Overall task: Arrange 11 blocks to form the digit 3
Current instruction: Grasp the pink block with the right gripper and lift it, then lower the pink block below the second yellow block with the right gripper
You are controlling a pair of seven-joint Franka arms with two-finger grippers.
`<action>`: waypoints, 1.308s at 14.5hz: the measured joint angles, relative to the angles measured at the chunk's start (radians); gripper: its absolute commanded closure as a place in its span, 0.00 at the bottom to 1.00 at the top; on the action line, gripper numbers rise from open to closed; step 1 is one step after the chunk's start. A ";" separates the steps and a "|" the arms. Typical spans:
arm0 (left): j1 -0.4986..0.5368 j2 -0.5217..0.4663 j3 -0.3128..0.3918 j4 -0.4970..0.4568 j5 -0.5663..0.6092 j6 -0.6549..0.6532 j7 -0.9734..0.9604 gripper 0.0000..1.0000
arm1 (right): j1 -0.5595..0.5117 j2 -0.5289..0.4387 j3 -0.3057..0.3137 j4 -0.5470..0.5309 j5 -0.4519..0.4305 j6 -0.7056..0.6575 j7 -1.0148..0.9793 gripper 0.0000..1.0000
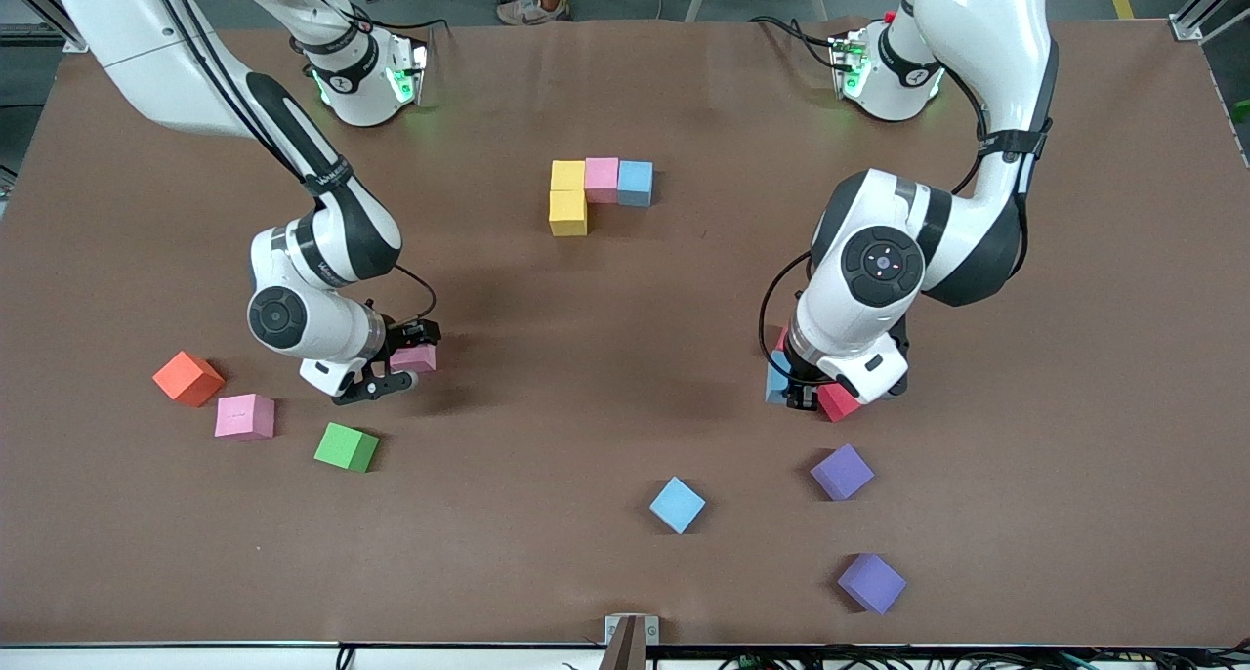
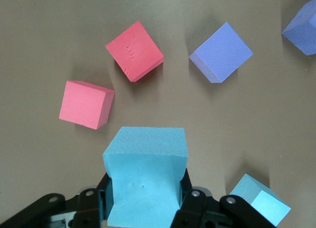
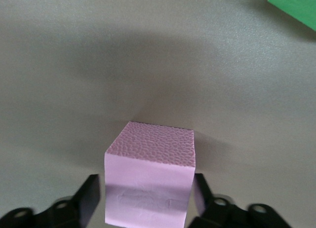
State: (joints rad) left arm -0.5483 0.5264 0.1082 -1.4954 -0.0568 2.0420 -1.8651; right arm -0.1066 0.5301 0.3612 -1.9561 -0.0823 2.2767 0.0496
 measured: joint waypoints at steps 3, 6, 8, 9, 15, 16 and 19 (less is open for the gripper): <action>0.000 0.000 0.000 0.000 0.000 0.000 0.000 0.83 | 0.000 -0.005 0.000 0.000 0.000 0.011 0.000 0.58; 0.000 0.000 0.000 0.000 0.000 0.000 0.000 0.83 | 0.009 -0.005 0.003 0.019 0.000 0.030 0.003 0.57; 0.000 0.000 0.000 0.000 0.000 0.000 0.000 0.83 | 0.047 -0.008 0.007 0.054 0.001 0.029 0.046 0.57; 0.000 0.000 0.000 0.000 0.000 0.000 0.000 0.83 | 0.076 -0.011 0.009 0.068 0.001 0.028 0.091 0.58; 0.000 0.000 0.000 0.000 0.000 0.000 0.000 0.83 | 0.274 -0.019 0.014 0.102 0.065 0.024 0.386 0.57; 0.000 0.000 0.000 0.000 0.000 0.000 0.000 0.83 | 0.307 -0.019 0.014 0.102 0.072 0.021 0.421 0.57; 0.000 0.000 0.000 0.000 0.000 0.000 0.000 0.83 | 0.391 -0.019 0.014 0.095 0.078 0.012 0.511 0.54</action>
State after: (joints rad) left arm -0.5484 0.5264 0.1080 -1.4949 -0.0572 2.0420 -1.8651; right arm 0.2840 0.5114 0.3753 -1.8612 -0.0045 2.2890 0.5608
